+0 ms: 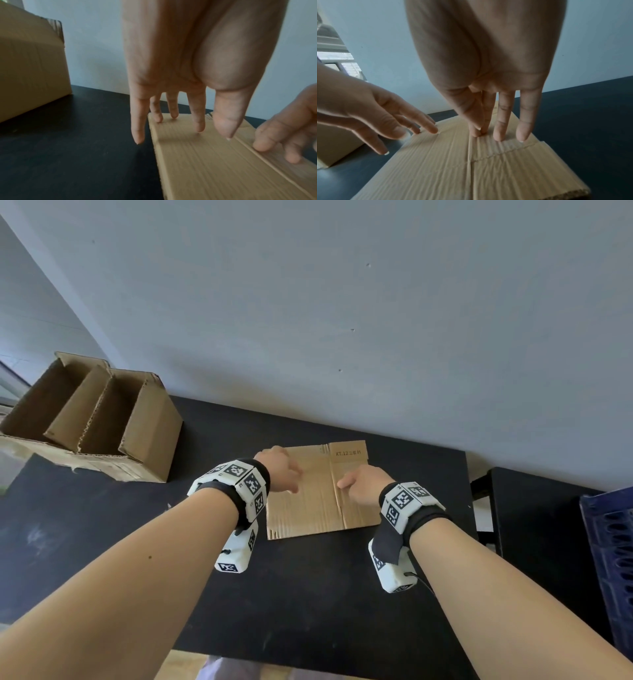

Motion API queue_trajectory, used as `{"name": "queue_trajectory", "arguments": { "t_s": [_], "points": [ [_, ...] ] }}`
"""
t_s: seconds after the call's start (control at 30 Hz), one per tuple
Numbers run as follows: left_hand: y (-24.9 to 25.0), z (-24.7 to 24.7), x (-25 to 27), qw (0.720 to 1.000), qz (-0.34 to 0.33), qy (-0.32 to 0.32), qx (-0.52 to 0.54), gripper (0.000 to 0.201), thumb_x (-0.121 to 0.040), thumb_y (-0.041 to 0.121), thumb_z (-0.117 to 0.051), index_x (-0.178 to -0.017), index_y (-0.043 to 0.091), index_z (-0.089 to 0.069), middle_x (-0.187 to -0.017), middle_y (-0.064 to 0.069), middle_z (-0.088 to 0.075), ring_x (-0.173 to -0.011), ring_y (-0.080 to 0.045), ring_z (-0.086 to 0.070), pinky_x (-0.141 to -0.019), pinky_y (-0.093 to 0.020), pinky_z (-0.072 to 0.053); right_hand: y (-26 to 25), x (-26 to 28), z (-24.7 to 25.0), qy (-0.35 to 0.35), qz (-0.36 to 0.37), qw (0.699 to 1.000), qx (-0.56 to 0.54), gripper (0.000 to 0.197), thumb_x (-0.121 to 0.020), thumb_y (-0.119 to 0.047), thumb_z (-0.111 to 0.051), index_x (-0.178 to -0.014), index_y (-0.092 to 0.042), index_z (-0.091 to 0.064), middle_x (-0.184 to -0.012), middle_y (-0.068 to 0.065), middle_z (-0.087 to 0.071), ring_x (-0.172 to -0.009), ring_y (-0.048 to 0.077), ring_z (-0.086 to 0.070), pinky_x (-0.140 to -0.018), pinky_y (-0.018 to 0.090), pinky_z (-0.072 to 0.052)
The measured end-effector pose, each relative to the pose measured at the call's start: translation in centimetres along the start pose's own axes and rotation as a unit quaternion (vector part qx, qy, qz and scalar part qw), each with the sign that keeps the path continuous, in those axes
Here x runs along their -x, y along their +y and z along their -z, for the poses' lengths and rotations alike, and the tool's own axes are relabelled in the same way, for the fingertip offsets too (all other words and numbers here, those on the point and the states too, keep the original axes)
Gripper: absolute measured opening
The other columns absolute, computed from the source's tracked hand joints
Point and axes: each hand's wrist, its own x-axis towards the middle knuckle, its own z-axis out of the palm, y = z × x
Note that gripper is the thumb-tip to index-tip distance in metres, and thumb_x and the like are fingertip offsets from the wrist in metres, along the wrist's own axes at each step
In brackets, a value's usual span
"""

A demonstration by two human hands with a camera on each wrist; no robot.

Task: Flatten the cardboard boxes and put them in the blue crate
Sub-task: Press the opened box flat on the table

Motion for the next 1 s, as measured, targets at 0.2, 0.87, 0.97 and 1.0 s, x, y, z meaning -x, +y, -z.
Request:
{"name": "queue_trajectory", "arguments": {
  "t_s": [0.2, 0.87, 0.97, 1.0],
  "points": [
    [-1.8, 0.7, 0.5, 0.964, 0.034, 0.198, 0.172, 0.026, -0.09, 0.021, -0.053, -0.115, 0.018, -0.061, -0.122, -0.008, -0.05, -0.101, -0.025, -0.057, -0.083, -0.031, -0.048, 1.6, 0.5, 0.1, 0.163, 0.015, 0.97, -0.179, 0.032, -0.089, -0.005, -0.048, -0.099, -0.022, -0.073, -0.117, 0.0, -0.068, -0.112, 0.019, -0.06, -0.1, 0.031, -0.045],
    [3.1, 2.0, 0.0, 0.945, 0.126, 0.198, 0.227, 0.035, -0.088, 0.027, -0.051, -0.115, 0.006, -0.056, -0.119, -0.015, -0.056, -0.108, -0.034, -0.057, -0.084, -0.037, -0.048, 6.2, 2.5, 2.3, 0.152, -0.043, 0.957, -0.242, 0.045, -0.092, -0.034, -0.056, -0.133, -0.016, -0.051, -0.132, 0.005, -0.056, -0.116, 0.025, -0.057, -0.102, 0.044, -0.046],
    [3.9, 1.9, 0.1, 0.934, 0.093, 0.136, 0.318, 0.02, -0.092, 0.022, -0.05, -0.089, 0.005, -0.06, -0.086, -0.014, -0.065, -0.078, -0.032, -0.069, -0.081, -0.042, -0.057, 5.6, 2.3, 2.1, 0.137, -0.029, 0.952, -0.272, 0.051, -0.09, -0.044, -0.057, -0.133, -0.017, -0.051, -0.127, 0.005, -0.059, -0.111, 0.025, -0.059, -0.097, 0.044, -0.049],
    [4.6, 1.9, 0.4, 0.918, 0.088, 0.126, 0.366, 0.018, -0.093, 0.021, -0.051, -0.084, 0.007, -0.058, -0.077, -0.011, -0.061, -0.071, -0.031, -0.067, -0.082, -0.045, -0.057, 5.5, 2.2, 2.1, 0.139, -0.025, 0.953, -0.269, 0.055, -0.087, -0.049, -0.057, -0.133, -0.018, -0.051, -0.128, 0.004, -0.058, -0.113, 0.024, -0.058, -0.098, 0.044, -0.049]
  ]
}}
